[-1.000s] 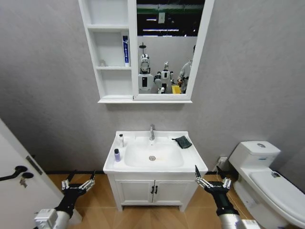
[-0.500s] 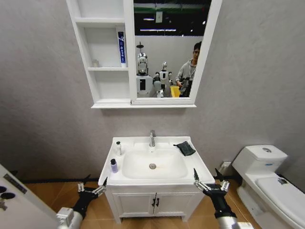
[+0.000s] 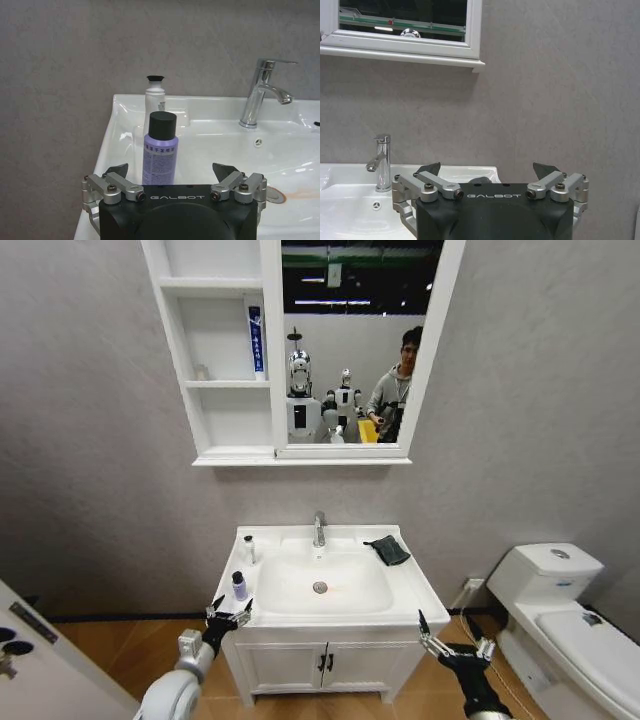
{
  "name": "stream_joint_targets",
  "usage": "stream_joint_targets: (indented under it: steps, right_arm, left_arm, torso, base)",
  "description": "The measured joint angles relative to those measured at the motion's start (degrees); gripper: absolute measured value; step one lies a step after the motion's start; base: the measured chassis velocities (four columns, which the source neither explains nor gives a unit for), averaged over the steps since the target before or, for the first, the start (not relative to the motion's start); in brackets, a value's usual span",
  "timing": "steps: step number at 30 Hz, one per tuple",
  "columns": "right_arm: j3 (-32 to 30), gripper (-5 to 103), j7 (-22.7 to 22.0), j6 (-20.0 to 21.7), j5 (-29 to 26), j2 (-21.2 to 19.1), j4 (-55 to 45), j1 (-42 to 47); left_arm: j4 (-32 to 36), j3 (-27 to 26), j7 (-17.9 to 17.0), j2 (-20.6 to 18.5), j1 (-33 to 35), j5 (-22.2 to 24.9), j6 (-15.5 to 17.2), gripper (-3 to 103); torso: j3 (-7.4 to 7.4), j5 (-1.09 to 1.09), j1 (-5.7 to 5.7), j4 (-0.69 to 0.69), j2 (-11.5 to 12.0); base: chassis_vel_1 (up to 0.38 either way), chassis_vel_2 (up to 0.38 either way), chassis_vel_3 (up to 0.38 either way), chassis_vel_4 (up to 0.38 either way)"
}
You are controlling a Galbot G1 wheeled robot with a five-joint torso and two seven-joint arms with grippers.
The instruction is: Move facial cleanser and shampoo from washbasin to cabinet, then wipe washbasin with towel.
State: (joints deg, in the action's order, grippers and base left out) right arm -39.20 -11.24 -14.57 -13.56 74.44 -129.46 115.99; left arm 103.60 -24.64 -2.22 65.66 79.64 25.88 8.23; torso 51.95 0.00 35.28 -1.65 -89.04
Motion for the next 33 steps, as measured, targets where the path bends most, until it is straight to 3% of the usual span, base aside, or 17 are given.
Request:
stream_joint_targets:
  steps: [10, 13, 14, 18, 21, 23, 30, 33]
  right_arm:
    - [-0.9, 100, -1.5, 0.8, 0.6, 0.4, 0.4, 0.7]
    - [-1.2, 100, -2.1, 1.0, 0.6, 0.3, 0.4, 0.7]
    - [-1.2, 100, -2.3, 1.1, 0.4, 0.3, 0.4, 0.7]
    - [-1.1, 100, -2.4, 1.2, 0.2, 0.3, 0.4, 0.5]
    - [-1.0, 100, -2.6, 1.2, -0.1, 0.3, 0.4, 0.2]
    - [-1.0, 100, -2.8, 1.3, -0.5, 0.2, 0.4, 0.0]
    - [-0.6, 100, -3.0, 1.3, -0.8, 0.0, 0.4, -0.6]
    - [-0.2, 100, -3.0, 1.3, -0.8, 0.0, 0.4, -1.1]
  left_arm:
    - [-6.8, 2.5, -1.2, 0.3, -7.9, 1.3, 1.0, 95]
    - [-7.6, 2.8, -0.9, 0.6, -8.6, 0.7, 1.0, 87]
    - [-7.7, 3.0, -0.5, 0.8, -8.7, 0.5, 1.0, 76]
    - [-7.4, 2.9, -0.1, 0.8, -8.4, 0.5, 1.0, 65]
    - [-6.8, 2.5, 0.2, 0.7, -7.7, 0.4, 0.9, 59]
    - [-5.5, 2.0, 1.2, 0.4, -6.4, 0.4, 0.9, 43]
    - [0.1, 0.1, 1.8, -1.0, -4.0, -0.7, 0.1, 42]
    - [5.7, -1.1, 1.5, -3.8, -3.9, 0.1, 0.5, 42]
  torso:
    - [0.00, 0.01, 0.01, -0.01, 0.0]
    - [0.00, 0.00, 0.00, -0.01, 0.0]
    - [0.00, 0.00, 0.00, -0.01, 0.0]
    - [0.00, 0.00, 0.00, -0.01, 0.0]
    - [0.00, 0.01, 0.00, -0.01, 0.0]
    - [0.00, 0.00, 0.00, -0.01, 0.0]
    - [0.00, 0.00, 0.00, 0.00, 0.0]
    - [-0.01, 0.00, -0.01, 0.00, 0.0]
  base:
    - [0.000, 0.000, 0.000, 0.000]
    - [0.000, 0.000, 0.000, 0.000]
    - [0.000, 0.000, 0.000, 0.000]
    - [0.000, 0.000, 0.000, 0.000]
    - [0.000, 0.000, 0.000, 0.000]
    - [0.000, 0.000, 0.000, 0.000]
    - [0.000, 0.000, 0.000, 0.000]
    - [0.000, 0.000, 0.000, 0.000]
